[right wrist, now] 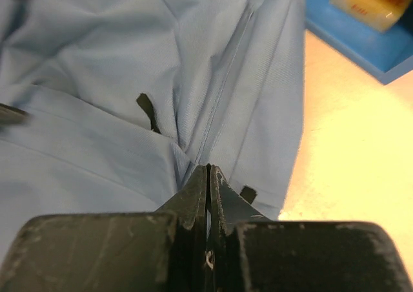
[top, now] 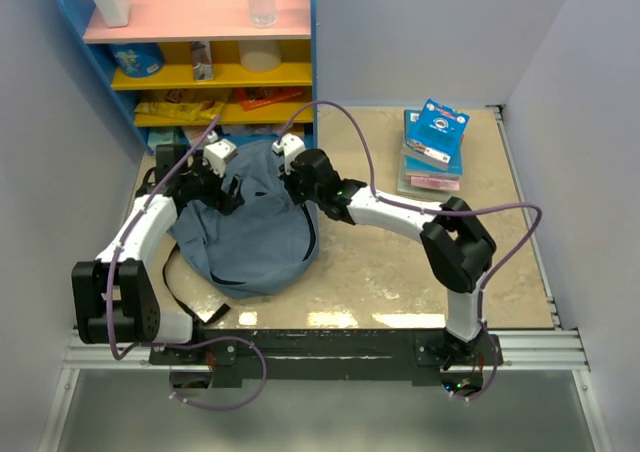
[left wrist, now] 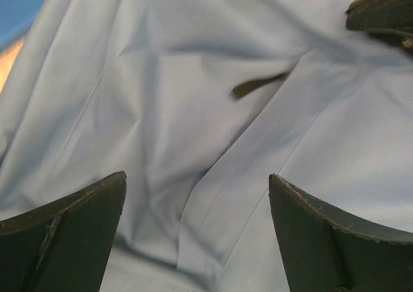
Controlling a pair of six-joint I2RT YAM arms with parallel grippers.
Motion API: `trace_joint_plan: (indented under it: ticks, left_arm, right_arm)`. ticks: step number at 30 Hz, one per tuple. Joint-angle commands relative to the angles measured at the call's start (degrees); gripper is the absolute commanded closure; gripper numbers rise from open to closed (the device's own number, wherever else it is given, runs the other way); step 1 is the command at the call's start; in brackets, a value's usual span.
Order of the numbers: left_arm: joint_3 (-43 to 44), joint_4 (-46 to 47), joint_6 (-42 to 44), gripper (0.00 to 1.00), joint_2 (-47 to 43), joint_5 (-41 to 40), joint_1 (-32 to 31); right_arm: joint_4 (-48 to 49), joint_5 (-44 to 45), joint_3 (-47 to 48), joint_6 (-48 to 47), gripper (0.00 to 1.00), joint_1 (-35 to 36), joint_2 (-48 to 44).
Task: Pack the student bag
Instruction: Adjust the student bag at the center of the board, then unzip the student bag at the center of the board.
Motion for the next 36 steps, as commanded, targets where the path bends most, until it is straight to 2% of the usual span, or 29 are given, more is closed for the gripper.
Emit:
trace_joint_plan:
  ticks: [1,11,15,18,24,25,26,29,32,34,36]
  left_arm:
    - [2.2,5.2,-0.8,0.04,-1.1,-2.1,-6.7]
    - [15.4,9.3,-0.3,0.02,13.3,-2.1,-12.4]
    - [20.5,8.6,2.3,0.00,19.0,1.5,-14.0]
    - [22.0,8.1,4.7,0.00,21.3,2.4,-15.6]
    - [21.4,11.0,4.5,0.00,23.2,1.6,-17.8]
    - [21.2,11.6,4.3,0.00,23.6,0.9,-18.4]
    - [21.1,12.3,4.0,0.00,24.1,0.6,-18.6]
    - [21.3,13.2,3.2,0.07,25.8,-0.5,-19.3]
    - [21.3,13.8,3.0,0.24,26.8,-1.1,-19.3]
    - [21.1,13.9,3.1,0.38,27.0,-1.7,-19.3]
    - [20.6,14.3,3.2,0.44,26.7,-2.1,-19.3]
  right_arm:
    - [2.2,-1.7,-2.6,0.0,1.00,-0.6,-8.2]
    - [4.6,-4.6,-13.0,5.0,1.00,-1.0,-16.6]
    - [5.8,-4.3,-17.2,6.2,1.00,-1.0,-18.8]
    - [6.5,-4.9,-18.6,6.8,1.00,-1.1,-19.2]
    - [8.1,-6.2,-17.1,7.8,1.00,-1.1,-17.9]
    - [8.6,-6.2,-16.4,7.8,0.91,-1.2,-17.5]
    - [8.7,-5.7,-16.0,8.0,0.69,-1.2,-16.7]
    - [8.8,-2.9,-15.2,9.1,0.22,-1.3,-15.9]
    - [10.2,-1.2,-17.3,11.7,0.14,-1.8,-17.4]
    - [10.9,0.1,-19.8,13.3,0.13,-2.0,-19.6]
    - [11.7,0.2,-21.6,15.8,0.15,-2.3,-22.0]
